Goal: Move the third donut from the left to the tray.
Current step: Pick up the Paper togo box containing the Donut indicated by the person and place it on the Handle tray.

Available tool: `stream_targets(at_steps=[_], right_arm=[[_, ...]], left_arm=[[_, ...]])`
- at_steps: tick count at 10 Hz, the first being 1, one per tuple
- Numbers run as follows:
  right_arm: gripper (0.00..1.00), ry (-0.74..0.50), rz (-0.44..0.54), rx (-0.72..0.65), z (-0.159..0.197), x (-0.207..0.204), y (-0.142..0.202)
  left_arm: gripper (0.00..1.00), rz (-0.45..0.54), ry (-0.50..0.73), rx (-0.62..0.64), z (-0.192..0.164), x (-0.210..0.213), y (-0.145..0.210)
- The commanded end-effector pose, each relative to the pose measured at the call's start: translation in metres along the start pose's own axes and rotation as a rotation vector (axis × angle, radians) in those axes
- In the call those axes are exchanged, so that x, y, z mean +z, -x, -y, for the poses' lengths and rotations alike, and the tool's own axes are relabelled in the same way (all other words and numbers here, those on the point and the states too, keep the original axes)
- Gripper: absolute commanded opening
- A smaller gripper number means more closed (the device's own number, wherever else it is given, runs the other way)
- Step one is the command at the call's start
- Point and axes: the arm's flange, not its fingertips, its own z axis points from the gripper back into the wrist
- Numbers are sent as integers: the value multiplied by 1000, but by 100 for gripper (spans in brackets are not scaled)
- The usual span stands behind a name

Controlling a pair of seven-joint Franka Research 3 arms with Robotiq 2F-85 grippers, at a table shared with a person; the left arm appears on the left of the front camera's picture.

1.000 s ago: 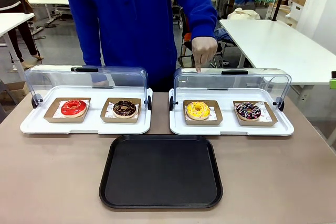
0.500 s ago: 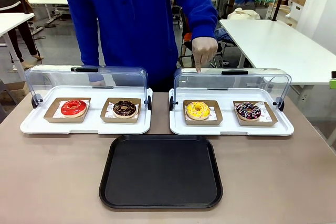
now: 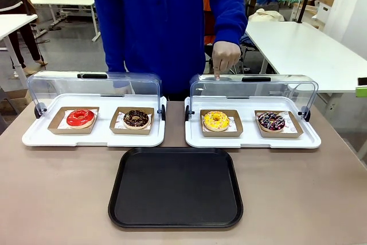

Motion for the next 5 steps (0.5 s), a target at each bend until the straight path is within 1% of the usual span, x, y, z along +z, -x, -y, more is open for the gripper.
stream_targets(at_steps=[1,3,5], right_arm=[[100,-20,-123,47,-12,-33,-36],[100,-7,-232,128,-39,-74,-56],[100,-16,-356,273,-86,-121,-61]], left_arm=[[100,14,8,-14,-1,2,-1],[100,14,8,-14,-1,2,-1],[100,14,8,-14,-1,2,-1]])
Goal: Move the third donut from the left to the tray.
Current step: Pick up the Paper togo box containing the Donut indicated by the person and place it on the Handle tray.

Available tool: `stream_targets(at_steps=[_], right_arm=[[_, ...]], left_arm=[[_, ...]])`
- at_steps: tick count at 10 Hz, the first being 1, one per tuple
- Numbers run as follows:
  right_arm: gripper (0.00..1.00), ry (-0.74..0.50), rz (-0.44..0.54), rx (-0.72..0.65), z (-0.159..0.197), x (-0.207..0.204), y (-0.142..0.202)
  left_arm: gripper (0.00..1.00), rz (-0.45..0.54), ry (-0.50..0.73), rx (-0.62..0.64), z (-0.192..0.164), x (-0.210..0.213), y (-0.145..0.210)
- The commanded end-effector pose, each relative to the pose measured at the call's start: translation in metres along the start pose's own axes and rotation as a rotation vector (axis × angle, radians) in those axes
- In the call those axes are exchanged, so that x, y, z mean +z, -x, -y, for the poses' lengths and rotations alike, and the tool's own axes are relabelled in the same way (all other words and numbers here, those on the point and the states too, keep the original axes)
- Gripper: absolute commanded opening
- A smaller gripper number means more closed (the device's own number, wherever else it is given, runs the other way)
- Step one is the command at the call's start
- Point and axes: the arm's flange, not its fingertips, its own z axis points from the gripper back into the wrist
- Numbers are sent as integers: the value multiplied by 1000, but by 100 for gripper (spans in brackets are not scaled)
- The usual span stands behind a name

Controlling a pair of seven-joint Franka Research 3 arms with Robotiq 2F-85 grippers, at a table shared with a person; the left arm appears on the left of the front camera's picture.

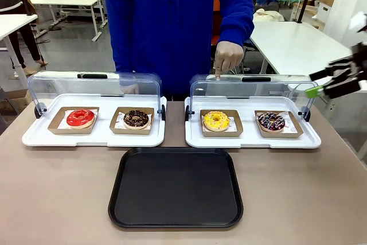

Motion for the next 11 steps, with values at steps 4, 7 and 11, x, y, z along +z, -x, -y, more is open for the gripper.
stream_targets(at_steps=[4,7,11], right_arm=[[100,62,-269,263,-77,-99,-25],[100,72,-335,387,-81,-151,-26],[100,58,-366,421,-59,-195,-23]], left_arm=[[100,15,7,-16,0,2,-1],[100,15,7,-16,0,2,-1],[100,15,7,-16,0,2,-1]])
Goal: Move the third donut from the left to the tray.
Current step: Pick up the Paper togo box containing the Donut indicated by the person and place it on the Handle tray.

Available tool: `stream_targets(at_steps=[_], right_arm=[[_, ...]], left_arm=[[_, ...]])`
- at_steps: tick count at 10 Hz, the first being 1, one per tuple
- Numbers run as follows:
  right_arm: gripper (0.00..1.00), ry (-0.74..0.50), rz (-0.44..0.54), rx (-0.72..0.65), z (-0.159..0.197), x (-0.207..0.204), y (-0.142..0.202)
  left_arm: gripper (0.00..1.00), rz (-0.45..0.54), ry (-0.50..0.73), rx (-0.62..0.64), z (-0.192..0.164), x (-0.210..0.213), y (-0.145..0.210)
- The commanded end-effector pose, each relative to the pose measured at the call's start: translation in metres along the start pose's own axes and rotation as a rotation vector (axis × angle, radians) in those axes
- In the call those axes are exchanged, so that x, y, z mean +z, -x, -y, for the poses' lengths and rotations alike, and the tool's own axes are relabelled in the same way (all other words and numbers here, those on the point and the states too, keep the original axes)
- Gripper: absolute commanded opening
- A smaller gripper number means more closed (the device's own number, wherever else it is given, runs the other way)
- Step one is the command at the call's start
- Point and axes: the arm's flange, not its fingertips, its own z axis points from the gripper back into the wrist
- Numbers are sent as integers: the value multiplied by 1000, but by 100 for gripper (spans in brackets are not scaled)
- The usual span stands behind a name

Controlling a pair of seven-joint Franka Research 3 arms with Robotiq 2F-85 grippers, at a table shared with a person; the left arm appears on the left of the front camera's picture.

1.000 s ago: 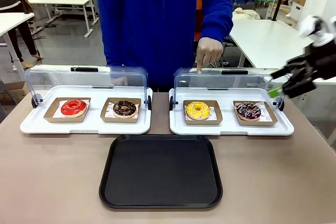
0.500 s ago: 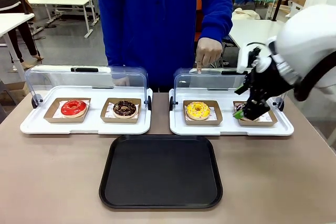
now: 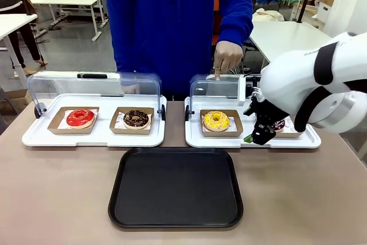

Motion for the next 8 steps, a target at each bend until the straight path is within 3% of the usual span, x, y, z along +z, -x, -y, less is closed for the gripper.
stream_targets(at_steps=[1,6,8], right_arm=[[100,3,9,-11,-3,12,-3],[100,6,9,6,2,5,-3],[100,27,-65,29,35,-19,-19]], left_arm=[[100,15,6,-19,0,1,-2],[100,15,6,-19,0,1,-2],[100,15,6,-19,0,1,-2]])
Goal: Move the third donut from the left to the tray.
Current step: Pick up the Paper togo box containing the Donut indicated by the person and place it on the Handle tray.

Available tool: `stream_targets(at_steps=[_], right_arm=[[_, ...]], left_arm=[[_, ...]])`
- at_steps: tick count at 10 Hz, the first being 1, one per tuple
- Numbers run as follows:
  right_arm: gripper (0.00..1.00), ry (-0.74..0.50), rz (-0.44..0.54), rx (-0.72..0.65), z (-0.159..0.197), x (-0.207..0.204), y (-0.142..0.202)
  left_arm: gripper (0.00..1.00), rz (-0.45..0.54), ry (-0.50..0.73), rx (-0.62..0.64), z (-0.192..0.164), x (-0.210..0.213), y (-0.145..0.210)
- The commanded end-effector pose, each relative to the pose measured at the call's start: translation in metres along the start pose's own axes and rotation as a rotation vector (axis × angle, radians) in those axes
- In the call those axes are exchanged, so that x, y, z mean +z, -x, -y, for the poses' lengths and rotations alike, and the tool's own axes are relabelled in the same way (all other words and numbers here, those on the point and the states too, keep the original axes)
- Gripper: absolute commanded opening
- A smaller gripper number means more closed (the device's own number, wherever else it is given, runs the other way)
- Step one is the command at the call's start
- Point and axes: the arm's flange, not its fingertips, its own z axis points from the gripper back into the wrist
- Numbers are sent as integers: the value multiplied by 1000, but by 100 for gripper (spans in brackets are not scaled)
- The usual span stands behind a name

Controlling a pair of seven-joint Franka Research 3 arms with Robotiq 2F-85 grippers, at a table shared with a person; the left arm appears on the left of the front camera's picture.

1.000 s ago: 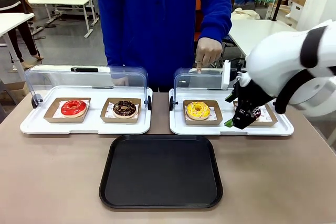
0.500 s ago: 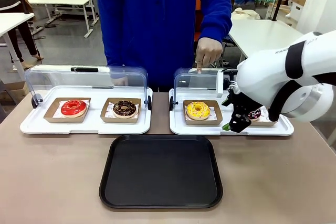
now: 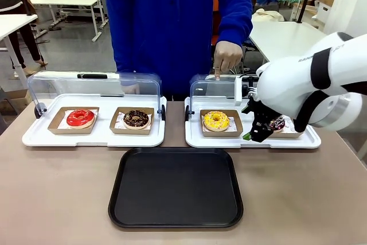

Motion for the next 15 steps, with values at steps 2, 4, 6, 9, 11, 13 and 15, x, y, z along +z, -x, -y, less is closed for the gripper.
stream_targets(at_steps=[2,4,6,9,11,13,15], right_arm=[[100,-12,-71,4,39,-33,-22],[100,-38,-122,-1,56,-49,-22],[100,-71,-149,-6,63,-62,-22],[100,-104,-182,-12,74,-72,-16],[100,-129,-197,-8,72,-80,-13],[100,-142,-206,-3,69,-87,-11],[100,-141,-211,8,67,-91,-8]], left_arm=[[100,15,6,-19,0,1,-2],[100,15,6,-19,0,1,-2],[100,15,6,-19,0,1,-2],[100,15,6,-19,0,1,-2],[100,15,6,-19,0,1,-2],[100,15,6,-19,0,1,-2],[100,15,6,-19,0,1,-2]])
